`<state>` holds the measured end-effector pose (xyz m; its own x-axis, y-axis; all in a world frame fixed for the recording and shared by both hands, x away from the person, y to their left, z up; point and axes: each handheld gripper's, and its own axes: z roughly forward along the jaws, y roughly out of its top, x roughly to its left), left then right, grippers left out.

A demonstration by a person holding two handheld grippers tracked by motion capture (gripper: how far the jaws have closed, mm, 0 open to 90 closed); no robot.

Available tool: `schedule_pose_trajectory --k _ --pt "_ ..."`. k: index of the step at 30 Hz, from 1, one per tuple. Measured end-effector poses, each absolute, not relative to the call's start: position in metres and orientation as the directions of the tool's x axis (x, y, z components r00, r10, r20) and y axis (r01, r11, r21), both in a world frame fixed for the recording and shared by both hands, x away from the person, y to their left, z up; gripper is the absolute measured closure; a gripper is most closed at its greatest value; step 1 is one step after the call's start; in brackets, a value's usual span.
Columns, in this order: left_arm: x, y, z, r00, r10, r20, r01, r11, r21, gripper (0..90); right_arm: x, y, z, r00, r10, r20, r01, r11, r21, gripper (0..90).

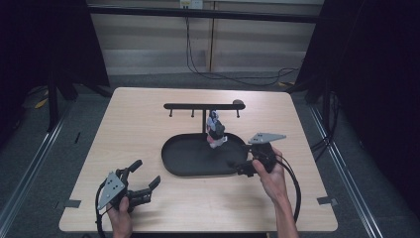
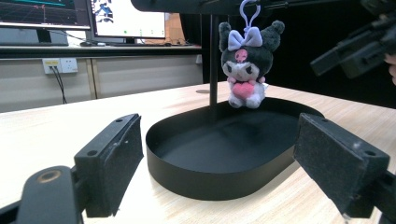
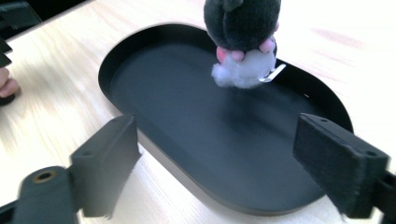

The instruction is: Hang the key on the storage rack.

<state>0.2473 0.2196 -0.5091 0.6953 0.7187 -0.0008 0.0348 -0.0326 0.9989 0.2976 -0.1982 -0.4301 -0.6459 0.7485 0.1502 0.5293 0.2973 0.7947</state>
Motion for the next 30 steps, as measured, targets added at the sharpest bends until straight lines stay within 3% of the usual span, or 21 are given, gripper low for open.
schedule_pose_trajectory --k 5,16,24,30 --pt "0.246 0.219 -0.509 0.687 0.727 -0.004 0.033 -0.026 0.999 15.4 0.274 -0.208 -0.451 -0.563 0.820 0.100 0.501 0.243 0.831 14.3" --pt "0.246 0.218 -0.509 0.684 0.730 -0.002 0.033 -0.027 0.999 15.5 0.241 -0.221 -0.494 -0.457 0.881 0.124 0.347 0.047 0.937 18.8" --pt "0.246 0.219 -0.509 0.686 0.728 -0.004 0.035 -0.027 0.999 15.5 0.228 -0.215 -0.507 -0.367 0.930 0.016 0.151 0.043 0.988 15.9" --pt "0.246 0.218 -0.509 0.686 0.728 -0.002 0.033 -0.029 0.999 15.5 0.214 -0.220 -0.512 -0.322 0.947 0.019 0.008 -0.017 1.000 13.6"
